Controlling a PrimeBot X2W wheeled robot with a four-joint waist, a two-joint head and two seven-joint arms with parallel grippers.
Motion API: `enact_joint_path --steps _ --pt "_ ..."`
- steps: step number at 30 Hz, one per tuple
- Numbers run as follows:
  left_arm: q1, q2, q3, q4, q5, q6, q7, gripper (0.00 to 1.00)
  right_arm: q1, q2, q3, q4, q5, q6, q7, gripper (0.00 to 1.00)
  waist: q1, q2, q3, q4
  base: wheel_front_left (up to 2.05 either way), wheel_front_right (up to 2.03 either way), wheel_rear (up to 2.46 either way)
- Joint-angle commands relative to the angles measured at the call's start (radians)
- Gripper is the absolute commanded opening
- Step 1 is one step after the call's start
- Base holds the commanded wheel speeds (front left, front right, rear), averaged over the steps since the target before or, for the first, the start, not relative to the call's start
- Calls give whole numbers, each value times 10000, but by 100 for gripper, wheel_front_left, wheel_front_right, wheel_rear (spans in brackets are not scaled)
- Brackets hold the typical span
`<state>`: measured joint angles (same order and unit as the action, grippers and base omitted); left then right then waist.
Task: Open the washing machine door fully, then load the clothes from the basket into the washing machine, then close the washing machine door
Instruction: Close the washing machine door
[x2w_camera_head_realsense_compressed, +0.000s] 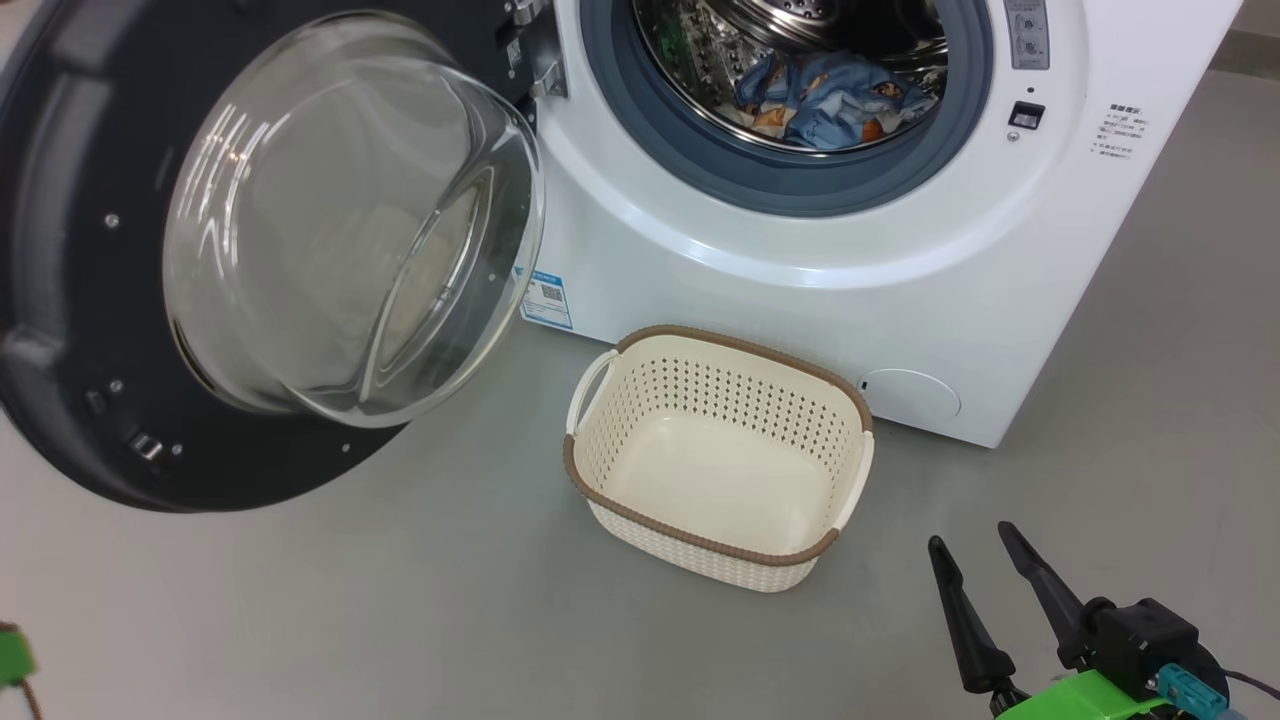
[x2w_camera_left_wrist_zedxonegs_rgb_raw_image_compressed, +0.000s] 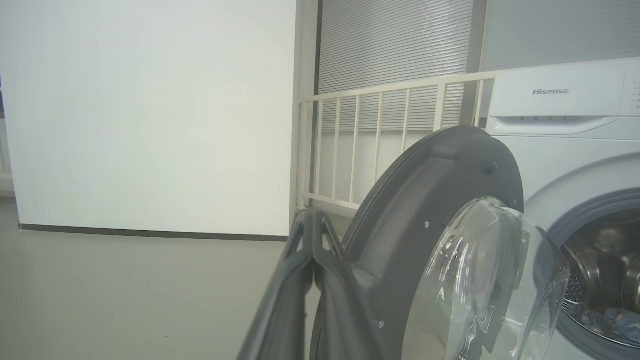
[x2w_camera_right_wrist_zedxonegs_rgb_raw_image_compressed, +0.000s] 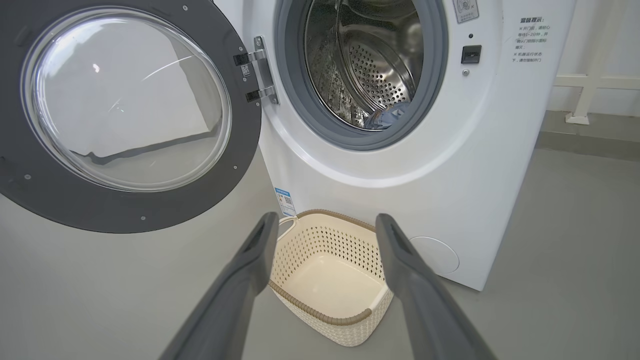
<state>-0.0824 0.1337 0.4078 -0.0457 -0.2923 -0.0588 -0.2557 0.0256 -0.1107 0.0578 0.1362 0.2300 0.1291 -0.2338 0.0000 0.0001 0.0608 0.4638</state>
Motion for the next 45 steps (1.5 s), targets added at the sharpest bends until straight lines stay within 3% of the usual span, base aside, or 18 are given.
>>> enact_joint_path --steps 1,13,22,29,45 --pt "-558 405 482 -86 -203 -47 -61 0 -171 -102 262 -285 -26 16 1 100 0 -1 25 -28 0 0 0" --pt "-2060 1186 1775 1480 -2631 -453 188 0 -222 -180 255 -415 -6 16 76 100 0 -1 232 -249 0 0 0" --pt "-3100 2321 2378 3298 -4905 -670 1180 0 -263 -293 200 -604 16 16 214 100 0 -1 441 -361 0 0 0" --pt "-3797 2999 2389 4682 -7375 -714 2822 0 -313 -436 142 -834 -2 16 420 100 0 -1 674 -504 0 0 0" --pt "-4388 3180 2605 6237 -10381 -718 4521 0 -431 -740 81 -1356 -15 16 849 100 0 -1 1227 -1082 0 0 0"
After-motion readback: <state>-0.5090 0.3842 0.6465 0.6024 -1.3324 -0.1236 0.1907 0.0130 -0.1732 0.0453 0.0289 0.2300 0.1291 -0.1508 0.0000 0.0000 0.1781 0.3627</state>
